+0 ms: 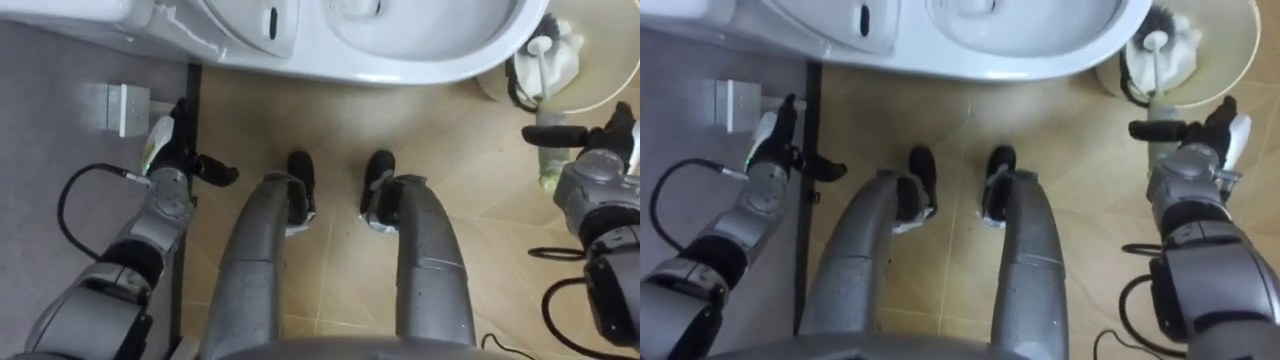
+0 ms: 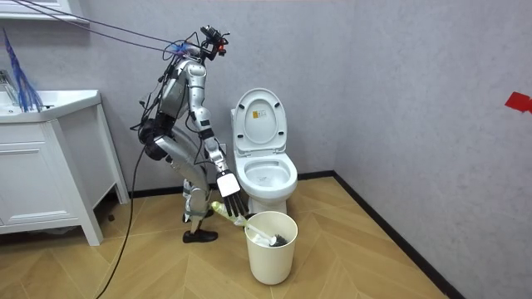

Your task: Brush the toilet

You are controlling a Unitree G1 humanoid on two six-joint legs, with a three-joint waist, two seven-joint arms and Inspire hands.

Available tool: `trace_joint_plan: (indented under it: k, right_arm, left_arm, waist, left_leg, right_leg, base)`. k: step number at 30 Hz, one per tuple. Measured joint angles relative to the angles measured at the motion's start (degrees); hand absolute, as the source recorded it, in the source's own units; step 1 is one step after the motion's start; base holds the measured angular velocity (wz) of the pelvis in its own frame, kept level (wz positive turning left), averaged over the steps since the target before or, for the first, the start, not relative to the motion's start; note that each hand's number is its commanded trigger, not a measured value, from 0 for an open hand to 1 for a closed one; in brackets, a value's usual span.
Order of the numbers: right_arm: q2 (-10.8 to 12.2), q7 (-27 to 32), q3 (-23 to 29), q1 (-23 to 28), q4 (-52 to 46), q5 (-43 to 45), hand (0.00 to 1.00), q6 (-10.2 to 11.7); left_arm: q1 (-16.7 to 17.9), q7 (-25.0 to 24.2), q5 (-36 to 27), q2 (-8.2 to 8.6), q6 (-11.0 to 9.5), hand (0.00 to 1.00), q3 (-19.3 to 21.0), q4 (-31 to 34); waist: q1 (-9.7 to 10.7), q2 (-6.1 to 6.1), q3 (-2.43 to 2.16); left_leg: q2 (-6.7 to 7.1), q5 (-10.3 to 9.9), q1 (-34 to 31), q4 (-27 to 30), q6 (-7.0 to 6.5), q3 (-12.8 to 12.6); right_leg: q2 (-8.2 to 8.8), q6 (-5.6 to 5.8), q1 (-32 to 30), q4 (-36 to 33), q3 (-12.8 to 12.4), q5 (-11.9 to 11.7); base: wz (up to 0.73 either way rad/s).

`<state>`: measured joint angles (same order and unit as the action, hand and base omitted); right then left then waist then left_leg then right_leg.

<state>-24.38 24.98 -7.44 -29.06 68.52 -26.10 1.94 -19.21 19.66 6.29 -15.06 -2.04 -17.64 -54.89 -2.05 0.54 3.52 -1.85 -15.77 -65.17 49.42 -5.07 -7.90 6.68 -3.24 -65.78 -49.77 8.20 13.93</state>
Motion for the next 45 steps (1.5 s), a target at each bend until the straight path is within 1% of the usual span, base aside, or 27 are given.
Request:
trace_joint_plan:
  k: [1,2,5,6,9,11,15,18,23,27,31,35,36,38,41,45]
  right_arm:
    - [-0.2,-0.2,-0.1,-0.3,0.0,-0.8,0.0,0.0]
    - [-0.5,-0.4,-0.1,-0.4,-0.1,-1.2,0.0,0.0]
    - [-1.6,-1.4,-0.1,-0.4,-0.6,-2.2,0.0,0.0]
    - [-2.0,-1.4,-0.1,-0.4,-1.1,-3.0,0.0,0.0]
    - [-2.6,-1.4,-0.1,-0.4,-2.2,-3.9,0.0,0.0]
    - [-2.7,-1.4,-0.1,-0.6,-2.2,-4.2,0.0,0.0]
    - [-2.7,-2.0,-0.2,-0.1,-1.5,-6.4,0.0,0.0]
    - [-2.7,-2.8,-0.3,0.0,-0.4,-8.2,0.0,-0.1]
    - [-2.7,-4.6,-0.4,0.2,1.3,-9.0,0.0,-0.3]
    - [-2.7,-6.5,-1.0,0.4,4.0,-11.9,0.0,-0.3]
    - [-2.7,-8.6,-3.1,0.8,6.0,-11.9,0.0,-0.4]
    - [-2.8,-10.7,-5.0,0.8,6.9,-11.9,0.0,-0.7]
    - [-3.0,-11.0,-5.0,0.3,6.9,-11.8,0.0,-0.8]
    - [-3.4,-11.4,-5.0,0.1,7.1,-11.7,0.0,-0.9]
    - [-4.0,-11.5,-5.0,-0.6,7.2,-11.5,0.0,-2.2]
    - [-5.1,-11.4,-5.0,-2.0,7.0,-11.5,0.0,-2.7]
  left_arm:
    - [0.1,0.2,0.0,-0.3,0.0,0.0,-0.1,0.5]
    - [0.1,0.3,0.0,-0.49,0.0,0.0,-0.1,0.9]
    - [0.2,0.3,0.1,-0.84,0.0,0.0,-0.1,2.5]
    - [0.3,0.6,0.1,-0.98,0.0,0.0,-0.1,2.9]
    - [0.3,2.3,0.1,-1.86,0.1,0.0,-0.1,4.8]
    - [0.3,2.5,0.1,-2.09,0.1,0.0,-0.1,5.8]
    - [0.5,2.3,0.0,-2.09,0.1,0.0,-0.6,6.1]
    - [0.5,2.2,0.0,-2.11,0.6,0.0,-0.6,6.1]
    - [-0.7,2.0,0.0,-2.13,0.8,0.0,-0.6,6.0]
    - [-0.5,1.9,-0.1,-2.13,0.8,0.0,-0.6,6.0]
    - [-0.2,1.9,-0.1,-2.14,0.8,0.0,-0.6,6.0]
    - [-0.5,2.0,-0.1,-2.18,0.7,0.0,-0.7,6.4]
    - [-0.6,2.0,-0.1,-2.18,0.7,0.0,-0.7,6.4]
    - [-1.0,2.0,0.0,-2.19,0.6,0.0,-0.7,6.4]
    - [-1.5,2.1,-0.1,-2.29,0.6,0.0,-0.7,6.4]
    - [-1.6,2.2,-0.2,-2.3,0.7,0.0,-0.7,6.5]
  waist:
    - [-0.1,-0.01,-0.01]
    - [0.0,-0.05,0.0]
    - [-0.1,-0.07,-0.01]
    - [0.0,-0.07,-0.02]
    - [0.0,-0.09,-0.03]
    - [0.0,-0.12,-0.04]
    - [0.0,-0.15,-0.04]
    - [0.1,-0.16,-0.05]
    - [0.1,-0.26,-0.04]
    - [-0.1,-0.89,-0.05]
    - [-0.9,-1.41,-0.13]
    - [-1.5,-1.86,-0.08]
    - [-1.4,-2.02,-0.11]
    - [-1.3,-2.1,-0.13]
    - [-1.6,-2.32,-0.05]
    - [-1.7,-2.34,-0.03]
  left_leg:
    - [-0.48,-0.3,-0.4,0.6,-0.09,-0.2]
    - [-0.58,-0.4,-0.7,1.0,-0.13,-0.2]
    - [-0.66,-0.7,-1.4,2.0,-0.44,-0.6]
    - [-0.6,-0.9,-1.6,2.4,-0.57,-1.0]
    - [-0.54,-1.1,-3.1,3.6,-0.65,-1.4]
    - [-0.54,-1.2,-4.0,4.5,-0.64,-1.4]
    - [-0.5,-1.5,-4.7,5.5,-0.58,-1.5]
    - [-0.45,-1.6,-5.2,6.2,-0.5,-1.6]
    - [-0.43,-1.6,-6.8,6.5,-0.15,-1.6]
    - [-0.46,-1.5,-7.1,6.5,-0.17,-1.6]
    - [-0.4,-1.6,-7.5,6.5,-0.14,-1.7]
    - [-0.23,-1.6,-8.5,6.6,-0.12,-1.8]
    - [0.29,-1.6,-8.9,6.8,-0.12,-1.7]
    - [0.63,-1.6,-9.6,7.5,-0.09,-1.5]
    - [0.58,-1.8,-10.6,8.4,-0.15,-1.0]
    - [0.6,-1.8,-11.8,9.4,-0.28,-0.8]
  right_leg:
    - [-0.29,-0.01,-0.3,-0.1,0.0,0.0]
    - [-0.34,-0.01,-0.6,-0.3,0.0,0.0]
    - [-0.07,0.03,-1.6,-1.5,-0.3,0.2]
    - [0.25,0.05,-2.0,-2.3,-0.4,0.4]
    - [0.44,0.02,-3.9,-3.8,-1.0,0.7]
    - [0.59,-0.1,-4.9,-4.8,-1.1,0.9]
    - [0.96,-0.32,-5.7,-6.3,-1.0,1.5]
    - [1.12,-0.5,-6.4,-7.3,-1.1,1.8]
    - [1.34,-0.83,-8.2,-8.1,-1.1,1.9]
    - [1.26,-0.92,-8.5,-8.1,-1.0,2.0]
    - [1.13,-0.91,-9.0,-8.2,-1.3,2.1]
    - [1.43,-1.04,-10.2,-8.8,-1.3,2.3]
    - [1.92,-1.09,-10.7,-9.4,-1.3,2.7]
    - [2.42,-1.05,-11.4,-10.5,-1.3,3.2]
    - [2.9,-1.27,-11.8,-11.2,-0.5,3.6]
    - [3.15,-1.27,-12.8,-12.0,-0.3,3.6]
  base:
    - [-0.12]
    - [-0.11]
    - [-0.01]
    - [-0.03]
    - [0.0]
    - [0.02]
    - [0.06]
    - [0.01]
    - [0.03]
    - [0.0]
    - [-0.02]
    - [0.06]
    - [0.16]
    - [0.19]
    - [0.09]
    - [0.0]
